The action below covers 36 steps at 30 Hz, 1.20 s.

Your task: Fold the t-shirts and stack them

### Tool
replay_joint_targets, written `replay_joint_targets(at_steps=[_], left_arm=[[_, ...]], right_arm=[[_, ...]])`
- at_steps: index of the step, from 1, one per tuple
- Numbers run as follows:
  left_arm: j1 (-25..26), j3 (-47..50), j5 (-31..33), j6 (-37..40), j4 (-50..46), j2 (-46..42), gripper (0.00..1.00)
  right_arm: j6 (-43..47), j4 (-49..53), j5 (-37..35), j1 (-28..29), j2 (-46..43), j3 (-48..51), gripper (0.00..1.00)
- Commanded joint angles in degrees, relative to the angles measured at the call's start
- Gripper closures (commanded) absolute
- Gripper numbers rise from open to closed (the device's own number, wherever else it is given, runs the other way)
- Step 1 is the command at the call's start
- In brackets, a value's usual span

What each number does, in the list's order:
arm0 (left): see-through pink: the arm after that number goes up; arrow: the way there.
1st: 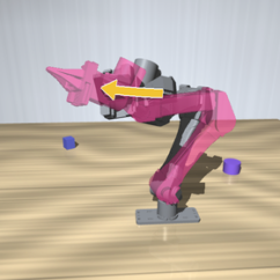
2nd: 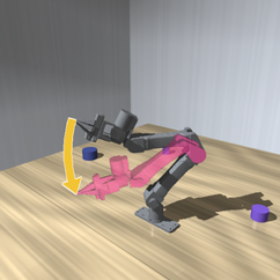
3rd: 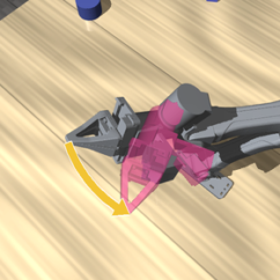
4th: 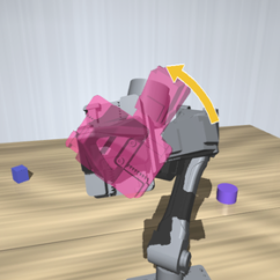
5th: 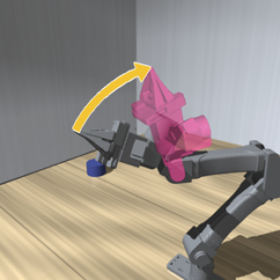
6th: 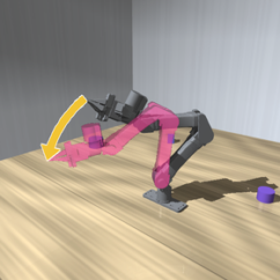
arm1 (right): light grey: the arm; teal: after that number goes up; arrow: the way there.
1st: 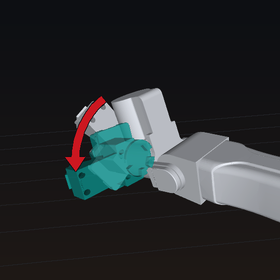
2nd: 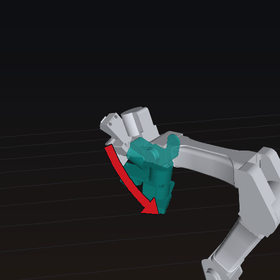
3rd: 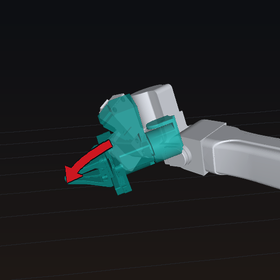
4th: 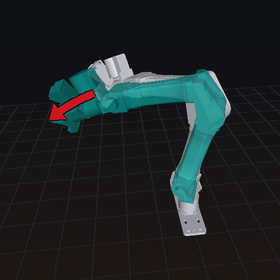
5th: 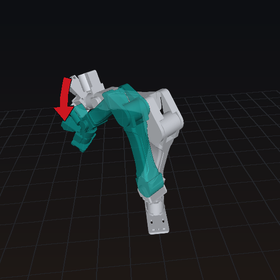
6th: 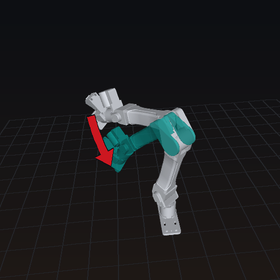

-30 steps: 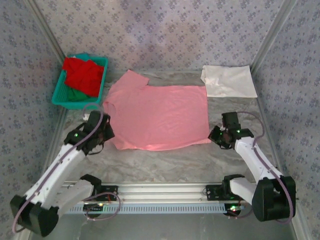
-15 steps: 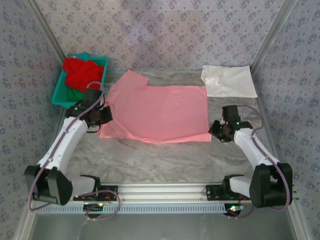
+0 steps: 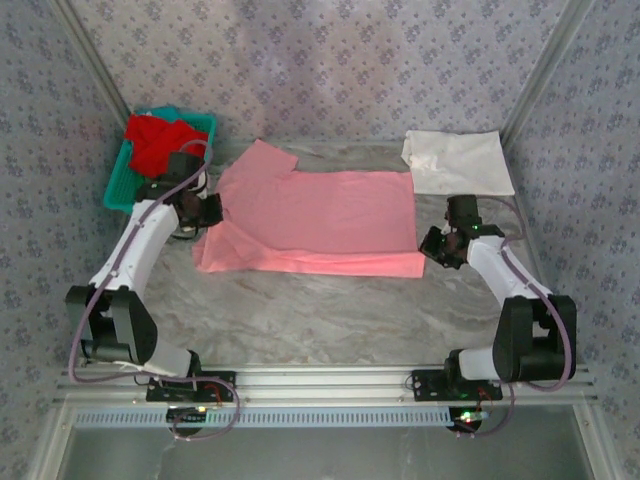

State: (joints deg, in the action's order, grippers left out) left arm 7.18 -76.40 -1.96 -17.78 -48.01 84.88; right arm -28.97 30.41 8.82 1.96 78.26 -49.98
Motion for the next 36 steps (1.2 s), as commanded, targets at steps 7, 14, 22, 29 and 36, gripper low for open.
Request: replay_joint_targets(at_steps=[7,14,22,29,36], left_arm=[[-0.15,-4.58,1.52,3.32,-1.86,5.01,1.0],[-0.23,-5.97,3.74,3.87,-0.2,8.03,1.0],[-0.41,-10.98,5.74,4.62,1.47,15.52,1.0],[-0.92,-22.68,8.15,6.64,2.27,25.29,0.87],[-0.4,-17.68,10.31,2.24,4.32,20.52,0.62]], right_arm=[[1.4,-0.74,0.77,-0.42,3.93,-3.39,1.0],[1.46,-1.98,1.63,-0.41,8.08,-5.44,1.0],[1.48,-2.93,1.2,-0.29,14.69,-11.22,1.0],[1.82,0.56,2.69,-1.3,24.11,-22.62,0.88],[4.06,2.0,1.69,-1.62,21.46,-25.25,0.63]])
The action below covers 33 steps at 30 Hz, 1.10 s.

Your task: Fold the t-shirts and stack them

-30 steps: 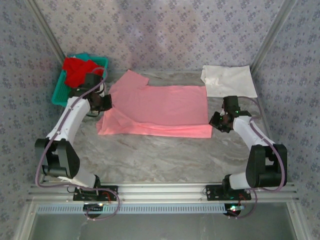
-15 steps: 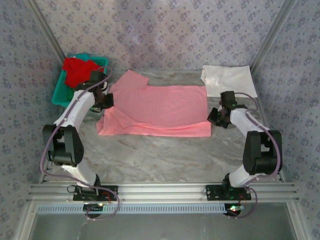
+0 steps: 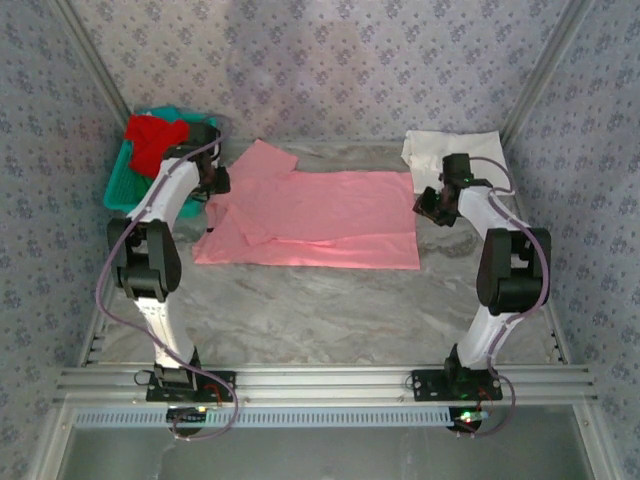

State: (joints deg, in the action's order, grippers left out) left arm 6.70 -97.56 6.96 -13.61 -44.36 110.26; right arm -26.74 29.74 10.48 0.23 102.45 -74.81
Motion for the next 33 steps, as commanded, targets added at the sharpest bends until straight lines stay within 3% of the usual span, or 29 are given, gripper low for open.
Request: replay_joint_targets(at_steps=[1,6,11,15,23,33], left_arm=[[0.25,6.38,1.86,-2.98,1.44,-6.96,0.62],[1.74,25.07,0.47,-7.62,8.6,-19.38,0.65],[1.71,34.96,-4.45,-10.7,12.87,-21.02,0.71],[0.74,36.23,-5.58,-11.38,13.89,-16.96,0.74],[-1.67,37.14,-8.62,-12.18,16.83,-11.27,0.76],[-2.46,46.2,-10.05,-15.31,17.58,-14.82,0.78]], right_arm=[[2.37,2.06,0.58,0.56,-4.58,1.07,0.63],[6.07,-2.1,1.52,6.82,-14.42,12.0,0.67],[4.23,-4.96,2.65,12.03,-14.53,16.78,0.81],[2.63,-4.02,-0.98,14.74,-8.8,14.77,0.83],[-0.44,-5.68,-1.22,13.89,-2.53,15.25,0.82],[-0.22,-7.6,1.13,11.78,-6.71,26.01,0.84]])
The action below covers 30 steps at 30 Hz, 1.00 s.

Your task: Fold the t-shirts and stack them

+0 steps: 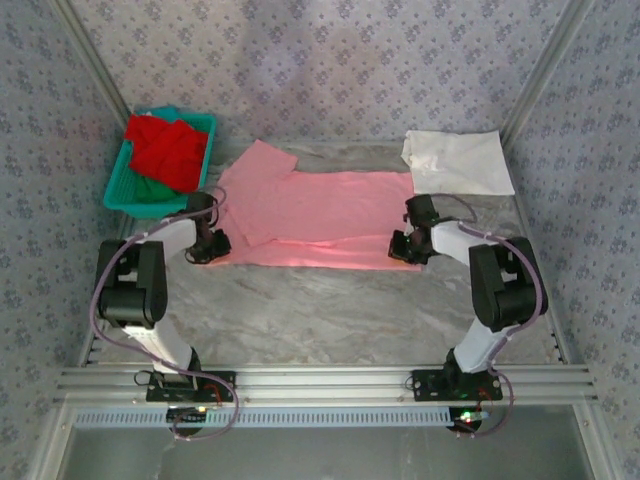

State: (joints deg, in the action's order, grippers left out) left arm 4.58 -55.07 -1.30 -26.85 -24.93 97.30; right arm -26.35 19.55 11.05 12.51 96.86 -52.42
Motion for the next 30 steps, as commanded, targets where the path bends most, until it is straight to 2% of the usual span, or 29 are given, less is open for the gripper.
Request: replay_joint_targets(at_steps=[1,10,14,16,21,23,25,30], left_arm=[[-0.34,5.1,-2.19,-2.59,-1.77,-3.12,0.79],[0.67,16.2,-5.9,-7.95,-8.81,-23.52,0.81],[1.08,15.87,-4.83,-7.52,-11.0,-28.84,0.8],[1.41,13.59,-5.51,-7.06,-10.53,-28.86,0.79],[6.79,6.26,-5.41,-6.6,-9.43,-21.77,0.74],[6.89,5.32,-6.86,-7.07,-6.48,-19.3,0.72],[7.09,4.05,-7.47,-7.25,-4.51,-16.86,0.68],[8.05,1.56,-6.88,-7.23,-3.19,-10.82,0.66]], right_arm=[[-0.75,2.33,1.33,-0.81,-1.79,4.78,0.84],[-2.04,11.46,0.9,-3.3,-14.4,11.71,0.85],[-0.2,11.72,-0.43,-2.76,-17.17,8.58,0.84],[0.13,11.04,-0.83,-1.21,-17.63,6.34,0.83],[2.67,5.22,-0.97,2.22,-15.62,2.88,0.79],[4.57,2.38,-1.41,3.95,-14.67,2.52,0.76],[6.62,-0.51,-1.07,5.76,-14.0,2.67,0.67],[9.55,-12.08,2.7,8.93,-14.66,6.16,0.63]])
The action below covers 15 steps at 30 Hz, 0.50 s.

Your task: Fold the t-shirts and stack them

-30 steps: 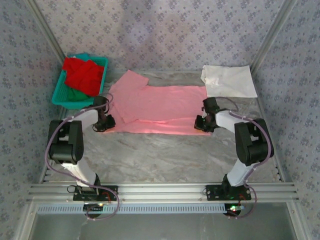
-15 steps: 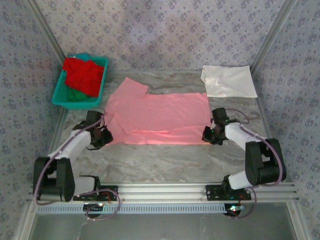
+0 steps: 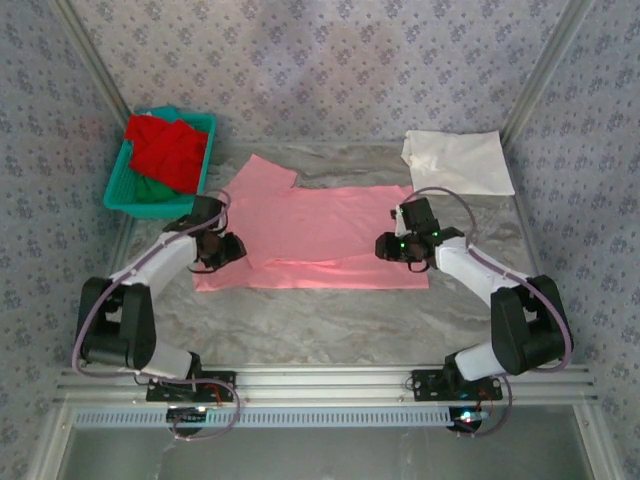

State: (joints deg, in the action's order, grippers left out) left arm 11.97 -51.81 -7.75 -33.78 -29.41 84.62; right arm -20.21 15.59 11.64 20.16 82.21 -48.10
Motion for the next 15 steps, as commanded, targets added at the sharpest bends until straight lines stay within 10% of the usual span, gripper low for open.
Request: replay_joint_targets(at_steps=[1,15], left_arm=[[0.77,-1.76,-0.44,-0.45,1.75,2.64,0.63],[2.87,-3.31,-0.86,-1.03,7.04,10.32,0.74]], right_arm=[[3.71,-10.26,2.2,1.92,-0.1,2.4,0.62],[2.44,-24.56,4.86,5.41,1.64,6.62,0.61]])
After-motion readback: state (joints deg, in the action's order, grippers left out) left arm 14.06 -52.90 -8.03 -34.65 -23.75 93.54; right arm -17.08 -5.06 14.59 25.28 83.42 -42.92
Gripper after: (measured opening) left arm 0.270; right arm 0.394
